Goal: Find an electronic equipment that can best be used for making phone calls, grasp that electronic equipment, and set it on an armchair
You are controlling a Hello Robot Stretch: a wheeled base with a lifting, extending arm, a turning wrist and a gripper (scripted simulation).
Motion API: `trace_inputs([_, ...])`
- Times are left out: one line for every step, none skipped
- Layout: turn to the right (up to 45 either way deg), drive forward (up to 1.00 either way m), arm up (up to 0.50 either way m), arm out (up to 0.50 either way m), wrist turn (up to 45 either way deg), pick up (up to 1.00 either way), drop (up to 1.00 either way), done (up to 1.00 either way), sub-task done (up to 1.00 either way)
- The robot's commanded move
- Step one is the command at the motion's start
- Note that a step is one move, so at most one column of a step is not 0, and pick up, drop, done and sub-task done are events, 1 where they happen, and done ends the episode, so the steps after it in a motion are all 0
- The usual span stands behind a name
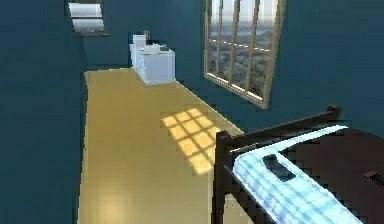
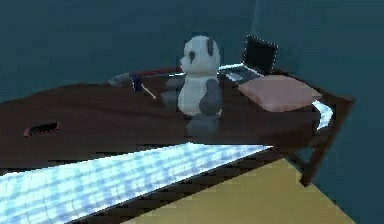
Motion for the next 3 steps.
trace_inputs([0.0,0.30,0.00,0.00,0.0,0.00,0.00,0.00,0.00])
trace_inputs([-21.0,0.00,0.00,0.00,0.0,0.00,0.00,0.00,0.00])
trace_inputs([0.0,0.75,0.00,0.00,0.0,0.00,0.00,0.00,0.00])
